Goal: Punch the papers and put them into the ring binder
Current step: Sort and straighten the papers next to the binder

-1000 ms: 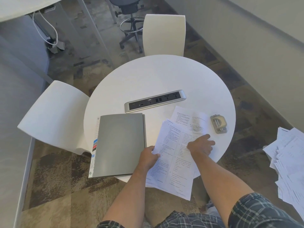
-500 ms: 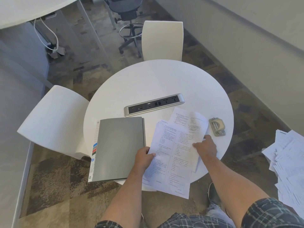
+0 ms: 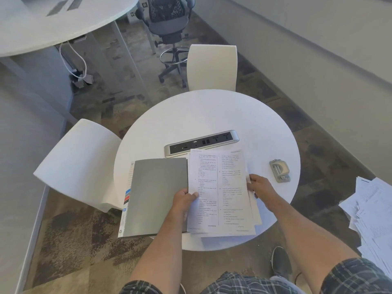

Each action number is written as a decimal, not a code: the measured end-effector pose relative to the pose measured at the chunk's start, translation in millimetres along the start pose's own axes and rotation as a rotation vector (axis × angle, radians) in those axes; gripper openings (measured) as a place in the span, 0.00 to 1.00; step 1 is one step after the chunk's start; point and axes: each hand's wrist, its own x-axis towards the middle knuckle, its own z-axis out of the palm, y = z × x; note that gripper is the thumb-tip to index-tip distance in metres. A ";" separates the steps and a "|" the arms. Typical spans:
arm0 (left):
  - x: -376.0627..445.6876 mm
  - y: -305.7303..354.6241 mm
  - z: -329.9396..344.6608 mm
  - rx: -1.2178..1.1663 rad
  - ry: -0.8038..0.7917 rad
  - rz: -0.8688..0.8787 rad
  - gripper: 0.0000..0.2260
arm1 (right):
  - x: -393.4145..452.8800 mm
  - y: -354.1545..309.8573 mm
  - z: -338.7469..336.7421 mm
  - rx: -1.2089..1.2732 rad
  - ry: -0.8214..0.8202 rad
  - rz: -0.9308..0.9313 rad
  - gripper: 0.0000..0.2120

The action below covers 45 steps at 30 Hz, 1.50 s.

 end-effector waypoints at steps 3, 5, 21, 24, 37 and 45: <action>-1.7 2.5 1.0 -0.020 0.015 -0.005 0.06 | -4.9 -11.0 -0.1 0.064 -0.049 -0.010 0.12; -4.5 4.4 1.1 -0.051 -0.002 -0.008 0.07 | -6.1 -14.9 0.2 0.120 -0.066 -0.011 0.13; -25.4 7.1 8.9 -0.248 -0.141 -0.104 0.14 | -23.0 -33.3 15.6 0.423 -0.196 -0.005 0.13; -26.7 5.2 8.4 -0.255 -0.185 -0.106 0.15 | -24.9 -37.3 18.6 0.432 -0.216 -0.010 0.13; -32.7 4.5 10.3 -0.252 -0.245 -0.172 0.15 | -18.3 -41.0 15.8 0.442 -0.205 -0.080 0.13; -18.6 5.5 10.0 -0.202 0.069 0.012 0.05 | -12.4 -26.4 8.2 0.597 -0.118 -0.024 0.17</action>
